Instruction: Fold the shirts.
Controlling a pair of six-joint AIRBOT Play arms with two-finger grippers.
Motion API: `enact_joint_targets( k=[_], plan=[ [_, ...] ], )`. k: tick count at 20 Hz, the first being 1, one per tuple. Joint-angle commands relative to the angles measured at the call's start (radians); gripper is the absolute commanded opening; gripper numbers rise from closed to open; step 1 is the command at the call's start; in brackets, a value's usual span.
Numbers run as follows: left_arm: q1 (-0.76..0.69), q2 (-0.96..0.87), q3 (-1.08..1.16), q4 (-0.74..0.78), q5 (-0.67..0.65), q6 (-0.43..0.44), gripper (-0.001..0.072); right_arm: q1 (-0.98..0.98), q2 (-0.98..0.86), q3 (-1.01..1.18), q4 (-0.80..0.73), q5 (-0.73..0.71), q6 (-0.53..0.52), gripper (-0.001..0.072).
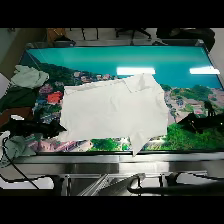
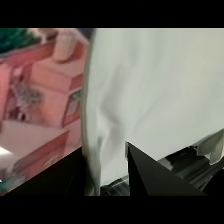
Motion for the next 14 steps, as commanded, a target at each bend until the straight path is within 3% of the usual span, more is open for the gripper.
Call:
enact_joint_targets(
  k=[1,6,8,9,12,13,14],
  plan=[
    [-0.032,-0.015,-0.014,-0.002,-0.070,0.034,0.0336,0.009,0.006,-0.081,-0.010,-0.012,-0.009,0.0444],
    [-0.039,-0.015,-0.014,-0.006,-0.078,0.032,0.0332,0.132,-0.006,-0.099,-0.008,-0.066,-0.010,0.0443],
    [-0.038,-0.015,-0.014,-0.006,-0.087,0.032,0.0043,0.193,-0.036,-0.099,0.024,-0.097,-0.010,0.0443],
    [-0.038,-0.015,-0.014,-0.006,-0.086,0.032,0.0010,0.221,-0.056,-0.099,0.036,-0.108,-0.010,0.0442],
    [-0.038,-0.015,-0.013,-0.007,-0.087,0.020,0.0009,0.286,-0.124,-0.098,0.091,-0.115,-0.032,0.0428],
    [-0.038,-0.013,-0.009,-0.008,-0.087,0.011,0.0009,0.290,-0.132,-0.097,0.129,-0.106,-0.069,0.0247],
    [-0.038,-0.007,0.002,-0.008,-0.096,0.008,0.0008,0.286,-0.130,-0.087,0.169,-0.093,-0.100,0.0016]
  ],
)
